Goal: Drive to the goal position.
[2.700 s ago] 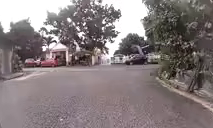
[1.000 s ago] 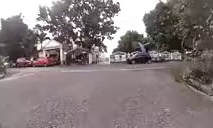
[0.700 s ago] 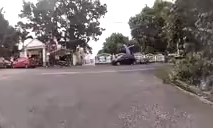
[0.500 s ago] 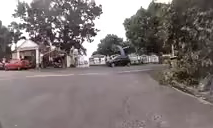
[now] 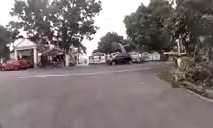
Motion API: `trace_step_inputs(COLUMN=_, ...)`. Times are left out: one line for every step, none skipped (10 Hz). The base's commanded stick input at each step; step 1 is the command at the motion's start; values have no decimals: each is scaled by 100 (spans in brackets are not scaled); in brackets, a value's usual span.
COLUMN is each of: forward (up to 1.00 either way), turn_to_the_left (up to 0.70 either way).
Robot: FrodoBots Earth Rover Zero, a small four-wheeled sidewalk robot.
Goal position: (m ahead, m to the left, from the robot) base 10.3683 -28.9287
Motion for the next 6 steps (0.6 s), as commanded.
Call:
trace_step_inputs(forward=100, turn_to_the_left=0)
trace_step_inputs(forward=100, turn_to_the_left=0)
trace_step_inputs(forward=100, turn_to_the_left=0)
trace_step_inputs(forward=100, turn_to_the_left=0)
trace_step_inputs(forward=100, turn_to_the_left=0)
trace_step_inputs(forward=100, turn_to_the_left=-1)
